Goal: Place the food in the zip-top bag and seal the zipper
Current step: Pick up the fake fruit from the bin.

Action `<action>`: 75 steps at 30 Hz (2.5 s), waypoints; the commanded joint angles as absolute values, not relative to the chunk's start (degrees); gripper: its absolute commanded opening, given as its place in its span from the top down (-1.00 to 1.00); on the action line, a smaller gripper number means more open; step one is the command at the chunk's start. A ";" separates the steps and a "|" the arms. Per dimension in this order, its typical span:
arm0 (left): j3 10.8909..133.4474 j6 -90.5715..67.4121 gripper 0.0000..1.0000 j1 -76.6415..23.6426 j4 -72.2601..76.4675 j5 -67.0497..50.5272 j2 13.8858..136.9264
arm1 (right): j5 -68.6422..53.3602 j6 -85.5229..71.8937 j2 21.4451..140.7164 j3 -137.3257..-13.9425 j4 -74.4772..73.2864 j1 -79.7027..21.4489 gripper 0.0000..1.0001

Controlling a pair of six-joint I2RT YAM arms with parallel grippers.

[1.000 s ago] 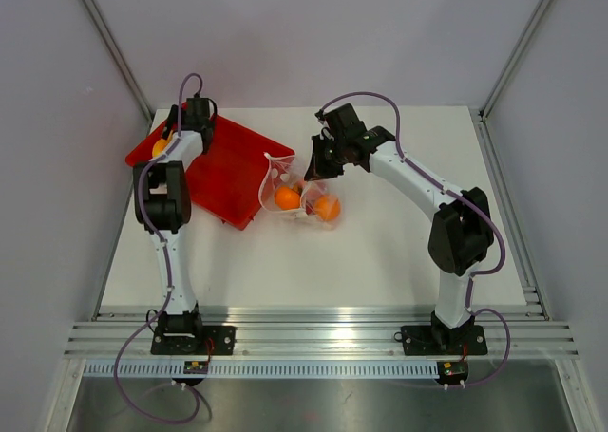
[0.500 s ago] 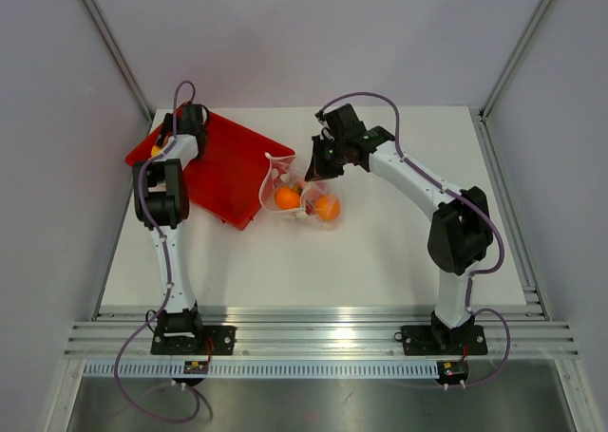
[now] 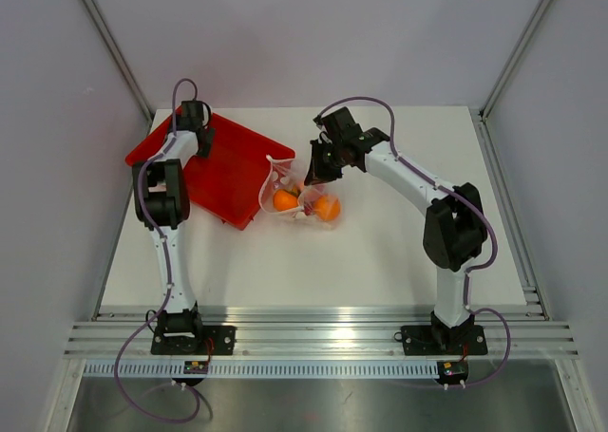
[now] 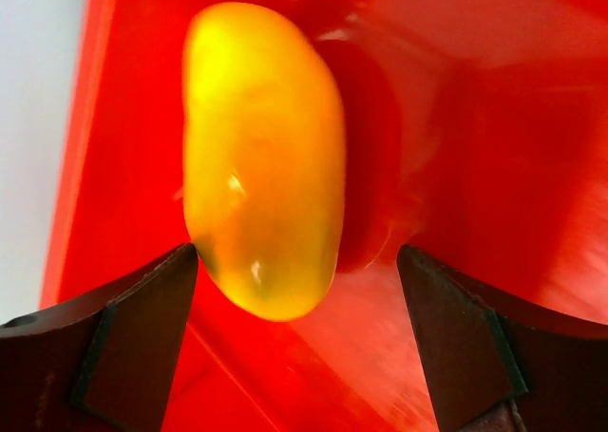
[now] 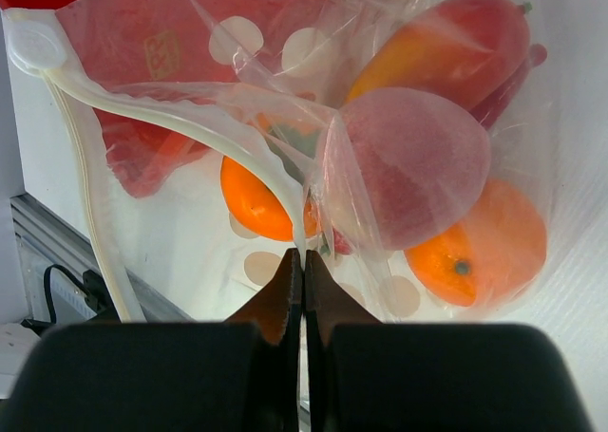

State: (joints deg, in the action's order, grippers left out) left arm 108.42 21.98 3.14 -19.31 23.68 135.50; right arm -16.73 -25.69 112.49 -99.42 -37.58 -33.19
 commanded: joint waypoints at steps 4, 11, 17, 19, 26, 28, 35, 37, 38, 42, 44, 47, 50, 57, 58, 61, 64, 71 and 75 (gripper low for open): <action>108.63 21.97 -0.76 1.58 -21.45 21.26 133.24 | -17.75 -24.96 112.59 -101.43 -37.62 -32.61 1.00; 112.84 25.23 -0.82 2.02 -18.19 24.78 137.98 | -18.11 -25.14 110.92 -99.67 -36.91 -32.17 1.00; 115.93 23.21 -0.83 3.51 -18.37 23.29 139.83 | -17.58 -25.14 110.74 -99.23 -36.91 -31.82 1.00; 115.93 23.03 -0.83 3.78 -18.19 22.86 140.01 | -17.84 -25.22 111.00 -99.14 -36.83 -31.64 1.00; 115.23 21.45 -0.60 4.13 -19.16 20.92 140.19 | -18.37 -25.66 111.80 -99.49 -36.83 -31.73 1.00; 115.23 20.31 -0.48 4.04 -20.21 20.04 139.57 | -18.28 -25.75 111.97 -99.58 -36.83 -31.73 1.00; 111.89 21.97 -0.13 1.33 -21.53 20.56 134.83 | -18.90 -26.01 112.41 -99.49 -36.47 -31.64 1.00; 109.78 21.80 -0.07 0.71 -21.45 21.71 132.21 | -19.07 -25.93 112.41 -99.40 -36.39 -31.64 1.00; 108.91 21.80 -0.06 0.44 -21.36 21.97 131.32 | -19.16 -25.93 112.33 -99.40 -36.30 -31.73 1.00; 104.68 18.91 0.03 -1.75 -22.14 22.68 126.04 | -19.16 -25.75 112.24 -99.23 -35.78 -31.64 1.00; 103.19 14.34 0.12 -2.28 -25.55 21.36 122.63 | -19.42 -26.19 112.41 -98.70 -35.07 -31.55 1.00; 97.93 8.36 0.26 -2.46 -27.42 15.83 116.57 | -20.47 -26.28 112.94 -98.70 -35.07 -31.64 1.00; 91.52 4.14 0.40 -2.55 -28.47 11.87 111.81 | -20.66 -26.19 111.98 -98.09 -34.89 -31.64 1.00; 86.57 0.26 0.39 -2.72 -38.65 5.82 99.77 | -20.92 -26.54 110.74 -96.94 -33.93 -31.64 1.00; 86.49 -3.22 0.38 -2.90 -40.32 4.67 97.67 | -21.09 -26.72 110.74 -97.03 -33.84 -31.64 1.00; 83.77 -4.65 0.38 -4.47 -44.12 0.71 92.74 | -20.57 -26.63 110.57 -97.38 -34.01 -31.55 1.00; 79.30 -5.45 0.38 -6.76 -45.00 -1.93 86.17 | -19.78 -26.81 109.87 -97.38 -34.19 -31.55 1.00; 74.62 -4.57 0.39 -12.30 -49.12 -3.95 72.80 | -19.42 -27.33 109.07 -97.29 -34.01 -31.55 1.00; 70.06 -6.94 0.42 -15.37 -48.17 -11.58 64.72 | -18.90 -27.16 108.72 -97.38 -34.19 -31.64 1.00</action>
